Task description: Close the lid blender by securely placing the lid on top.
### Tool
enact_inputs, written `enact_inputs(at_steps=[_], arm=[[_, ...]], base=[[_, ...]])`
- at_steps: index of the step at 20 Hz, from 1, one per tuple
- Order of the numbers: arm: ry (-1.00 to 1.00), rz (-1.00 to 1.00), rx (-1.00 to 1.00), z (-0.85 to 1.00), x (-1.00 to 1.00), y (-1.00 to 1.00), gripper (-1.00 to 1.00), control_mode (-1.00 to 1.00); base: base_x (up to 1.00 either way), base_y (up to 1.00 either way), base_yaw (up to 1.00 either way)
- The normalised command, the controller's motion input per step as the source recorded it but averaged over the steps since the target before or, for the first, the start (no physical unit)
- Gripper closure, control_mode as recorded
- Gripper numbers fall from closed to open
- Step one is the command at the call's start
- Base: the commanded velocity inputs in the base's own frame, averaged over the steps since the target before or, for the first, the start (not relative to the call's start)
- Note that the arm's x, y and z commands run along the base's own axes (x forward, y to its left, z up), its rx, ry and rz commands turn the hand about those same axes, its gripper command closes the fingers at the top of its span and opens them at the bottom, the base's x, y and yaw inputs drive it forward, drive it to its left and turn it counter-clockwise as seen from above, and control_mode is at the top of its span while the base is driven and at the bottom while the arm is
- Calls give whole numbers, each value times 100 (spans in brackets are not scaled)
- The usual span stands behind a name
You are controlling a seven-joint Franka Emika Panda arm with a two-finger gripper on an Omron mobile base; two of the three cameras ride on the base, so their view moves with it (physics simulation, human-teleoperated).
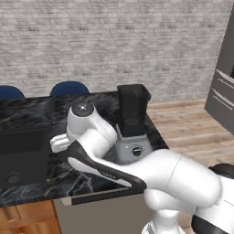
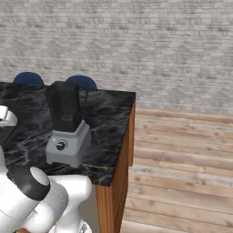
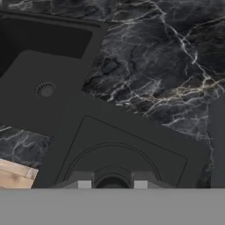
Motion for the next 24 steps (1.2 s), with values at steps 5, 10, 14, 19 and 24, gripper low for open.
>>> enact_inputs(at_steps=[5, 10, 14, 19, 24], arm=[[-15, 0, 3, 51, -5, -65, 100, -100], [-18, 0, 0, 90, -9, -51, 100, -100], [-11, 0, 0, 100, -19, -65, 100, -100], [-9, 0, 0, 100, -16, -55, 100, -100], [-11, 0, 0, 90, -8, -57, 100, -100]], base=[[0, 0, 0], [0, 0, 0], [0, 0, 0], [0, 0, 0], [0, 0, 0]])
